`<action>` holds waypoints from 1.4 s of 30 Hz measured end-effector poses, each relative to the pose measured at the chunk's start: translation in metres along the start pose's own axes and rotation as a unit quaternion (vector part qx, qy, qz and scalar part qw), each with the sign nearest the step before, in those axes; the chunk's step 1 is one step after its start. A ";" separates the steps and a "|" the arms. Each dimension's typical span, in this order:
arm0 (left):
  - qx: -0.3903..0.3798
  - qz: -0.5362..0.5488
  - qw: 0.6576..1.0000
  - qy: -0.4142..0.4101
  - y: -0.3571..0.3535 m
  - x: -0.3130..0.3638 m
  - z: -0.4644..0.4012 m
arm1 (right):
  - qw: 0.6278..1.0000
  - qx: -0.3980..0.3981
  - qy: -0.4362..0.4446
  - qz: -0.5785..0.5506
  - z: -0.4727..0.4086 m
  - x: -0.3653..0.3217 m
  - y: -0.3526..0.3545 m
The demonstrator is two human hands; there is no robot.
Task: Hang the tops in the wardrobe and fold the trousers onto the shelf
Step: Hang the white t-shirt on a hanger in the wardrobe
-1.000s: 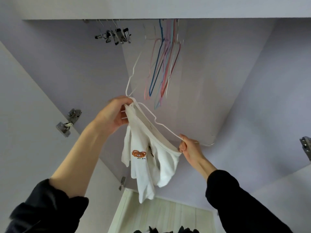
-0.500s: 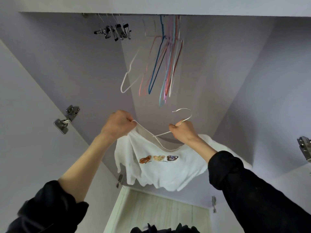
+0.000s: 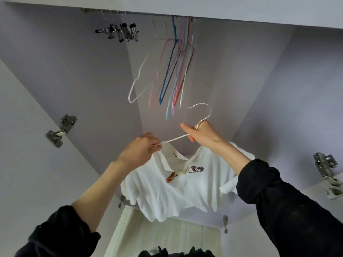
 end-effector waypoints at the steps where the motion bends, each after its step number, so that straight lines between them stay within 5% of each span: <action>1: 0.039 0.028 0.999 -0.003 0.005 0.000 -0.001 | 1.000 -0.010 0.008 -0.014 0.001 0.000 0.002; 5: 0.126 0.067 0.990 -0.012 0.023 -0.003 -0.002 | 0.995 -0.039 0.049 -0.078 0.004 0.012 0.007; 11: 0.157 0.051 0.986 0.012 0.037 -0.028 0.003 | 0.976 -0.070 0.015 0.205 -0.006 0.086 0.022; 21: 0.165 0.041 0.983 0.074 0.042 -0.051 0.006 | 0.994 0.054 0.024 0.090 -0.015 0.092 0.051; 32: 0.201 0.062 0.976 0.050 0.045 -0.035 0.008 | 0.986 -0.035 -0.073 0.149 -0.016 0.139 0.036; 37: 0.204 0.062 0.975 0.068 0.047 -0.038 0.009 | 0.979 0.082 -0.044 0.181 -0.015 0.133 0.054; 42: 0.195 0.036 0.976 0.092 0.036 -0.046 0.012 | 0.967 0.101 -0.008 0.233 -0.010 0.126 0.068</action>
Point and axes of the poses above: each hand's wrist, its own z-axis away from the middle knuckle, its own y-axis out of the back of the hand, x = y × z, the point moved 7 cm from there along -z, towards the middle knuckle, and after that the axes turned 5 degrees about x, right-handed, at the moved point
